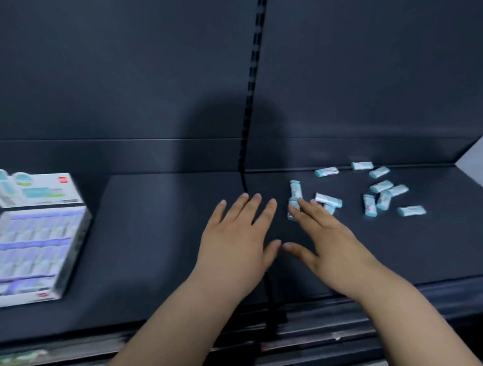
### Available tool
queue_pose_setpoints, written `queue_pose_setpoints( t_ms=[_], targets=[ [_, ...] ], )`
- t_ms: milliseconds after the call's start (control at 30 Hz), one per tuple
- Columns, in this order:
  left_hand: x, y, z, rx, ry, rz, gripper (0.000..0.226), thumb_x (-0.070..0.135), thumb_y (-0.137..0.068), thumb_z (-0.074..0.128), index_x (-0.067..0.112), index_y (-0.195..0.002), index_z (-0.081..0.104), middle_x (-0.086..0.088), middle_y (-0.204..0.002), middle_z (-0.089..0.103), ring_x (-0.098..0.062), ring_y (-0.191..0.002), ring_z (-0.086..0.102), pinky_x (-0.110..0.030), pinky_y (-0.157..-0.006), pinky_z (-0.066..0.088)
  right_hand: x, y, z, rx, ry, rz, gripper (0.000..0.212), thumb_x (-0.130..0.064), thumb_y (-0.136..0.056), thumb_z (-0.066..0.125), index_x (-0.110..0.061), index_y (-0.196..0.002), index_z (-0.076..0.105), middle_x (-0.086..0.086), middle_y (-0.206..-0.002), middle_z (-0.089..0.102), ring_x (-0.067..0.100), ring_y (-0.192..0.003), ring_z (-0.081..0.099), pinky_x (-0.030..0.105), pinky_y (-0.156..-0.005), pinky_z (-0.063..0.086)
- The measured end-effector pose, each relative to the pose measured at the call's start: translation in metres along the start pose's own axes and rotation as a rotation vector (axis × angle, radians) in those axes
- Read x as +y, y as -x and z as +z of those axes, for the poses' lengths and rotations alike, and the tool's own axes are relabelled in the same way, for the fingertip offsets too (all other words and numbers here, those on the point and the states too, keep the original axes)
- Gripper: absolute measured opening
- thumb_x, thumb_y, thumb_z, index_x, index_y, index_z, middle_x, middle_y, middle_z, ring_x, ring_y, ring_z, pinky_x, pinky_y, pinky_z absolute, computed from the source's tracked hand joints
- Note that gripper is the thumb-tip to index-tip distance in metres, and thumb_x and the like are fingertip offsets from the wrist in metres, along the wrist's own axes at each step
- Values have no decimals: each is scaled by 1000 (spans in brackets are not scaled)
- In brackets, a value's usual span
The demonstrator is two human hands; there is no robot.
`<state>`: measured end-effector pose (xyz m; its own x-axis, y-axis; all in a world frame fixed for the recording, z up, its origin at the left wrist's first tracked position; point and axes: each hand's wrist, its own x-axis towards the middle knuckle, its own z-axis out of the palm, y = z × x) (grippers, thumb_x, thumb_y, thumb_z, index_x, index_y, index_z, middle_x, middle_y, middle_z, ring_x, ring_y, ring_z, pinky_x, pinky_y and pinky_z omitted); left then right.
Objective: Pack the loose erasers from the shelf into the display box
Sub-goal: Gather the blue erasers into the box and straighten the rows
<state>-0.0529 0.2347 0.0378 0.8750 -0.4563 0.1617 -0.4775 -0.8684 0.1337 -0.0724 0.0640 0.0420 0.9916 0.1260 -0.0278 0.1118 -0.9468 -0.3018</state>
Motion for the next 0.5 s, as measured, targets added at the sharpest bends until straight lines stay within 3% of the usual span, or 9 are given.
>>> queue_pose_setpoints(
  t_ms=[67,267,367,500],
  targets=[
    [14,-7,7,4,-6,-13,65,50,-83,53,23,-140,38,-4,-143,44,-21,-134,38,-44,-110,26,17,-1,-5,-9,-3,0,69,-51,-89,44,-30,-147,13,-12,-156,2,4,-143,-5,26,-117,5],
    [30,-24,27,8,-17,-22,65,49,-91,39,27,-147,14,1,-154,20,-16,-143,16,-39,-115,8,48,-6,2,-29,-56,16,68,-49,-91,44,-28,-147,11,-13,-156,-1,4,-143,-6,24,-116,3],
    [36,-34,26,-23,-12,-7,63,46,-89,44,26,-145,23,-1,-150,33,-17,-139,27,-40,-114,17,62,-6,4,16,-93,43,66,-47,-91,45,-26,-147,15,-13,-156,4,4,-143,-3,23,-116,5],
    [47,-53,37,-58,0,62,61,44,-96,31,27,-147,4,6,-156,11,-11,-143,6,-35,-117,4,94,-6,-2,56,-121,116,58,-37,-94,43,-23,-146,20,-11,-156,11,6,-143,4,21,-114,7]
  ],
)
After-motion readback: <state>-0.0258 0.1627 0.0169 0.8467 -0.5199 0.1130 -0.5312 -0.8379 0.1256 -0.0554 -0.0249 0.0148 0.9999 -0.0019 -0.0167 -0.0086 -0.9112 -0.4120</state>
